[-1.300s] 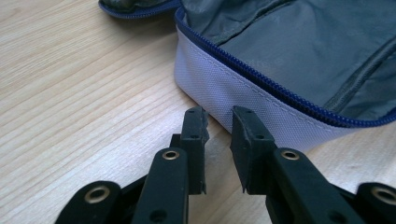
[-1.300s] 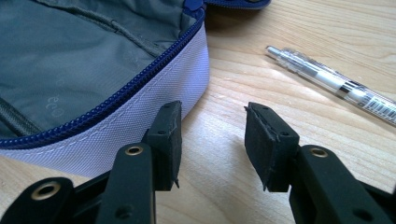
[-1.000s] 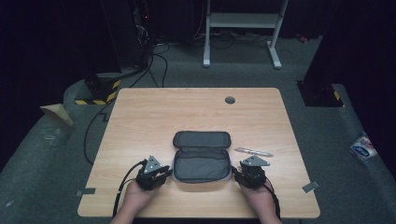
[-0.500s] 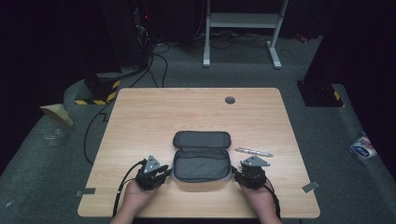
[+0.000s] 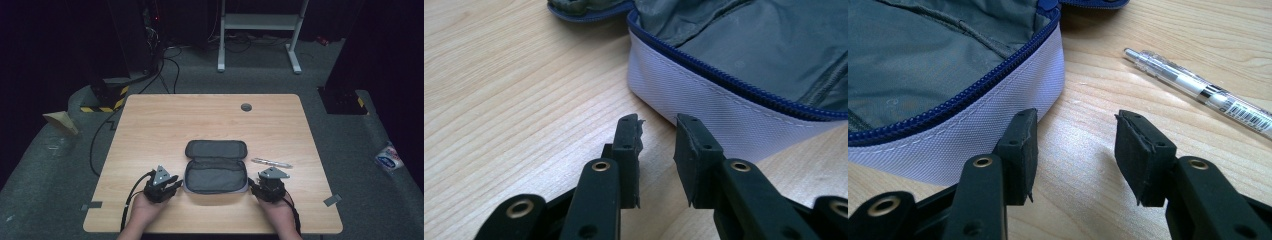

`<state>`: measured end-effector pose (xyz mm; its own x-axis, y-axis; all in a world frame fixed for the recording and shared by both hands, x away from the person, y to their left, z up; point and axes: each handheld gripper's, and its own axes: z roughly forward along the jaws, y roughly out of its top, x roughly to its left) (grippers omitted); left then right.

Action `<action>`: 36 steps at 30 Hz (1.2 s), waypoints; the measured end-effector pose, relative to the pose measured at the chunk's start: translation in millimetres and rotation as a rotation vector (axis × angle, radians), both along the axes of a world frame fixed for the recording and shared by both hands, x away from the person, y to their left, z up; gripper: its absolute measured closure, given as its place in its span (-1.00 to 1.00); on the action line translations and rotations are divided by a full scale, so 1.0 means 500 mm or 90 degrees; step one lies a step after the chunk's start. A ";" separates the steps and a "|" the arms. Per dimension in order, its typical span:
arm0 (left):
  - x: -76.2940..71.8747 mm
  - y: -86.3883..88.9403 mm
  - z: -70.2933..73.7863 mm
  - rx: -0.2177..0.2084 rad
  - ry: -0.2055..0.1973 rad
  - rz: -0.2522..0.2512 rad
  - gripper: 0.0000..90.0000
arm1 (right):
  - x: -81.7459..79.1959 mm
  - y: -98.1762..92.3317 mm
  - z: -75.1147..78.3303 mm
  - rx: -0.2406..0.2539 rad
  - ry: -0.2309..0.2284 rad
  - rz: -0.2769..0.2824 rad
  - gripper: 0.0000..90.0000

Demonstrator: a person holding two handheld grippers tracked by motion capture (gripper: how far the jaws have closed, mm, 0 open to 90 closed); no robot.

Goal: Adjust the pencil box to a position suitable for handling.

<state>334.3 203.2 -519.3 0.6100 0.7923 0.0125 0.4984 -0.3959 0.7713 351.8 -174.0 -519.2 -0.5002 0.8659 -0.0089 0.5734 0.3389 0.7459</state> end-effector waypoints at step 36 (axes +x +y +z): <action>0.043 0.107 -0.017 0.002 0.015 0.175 -0.15 | 0.009 -0.082 0.011 0.033 -0.074 -0.038 -0.06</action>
<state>355.7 256.6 -527.9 0.3719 0.9282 0.0032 0.6049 -0.2450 0.7577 356.3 -215.2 -513.8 -0.4457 0.8950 -0.0184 0.4997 0.2658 0.8244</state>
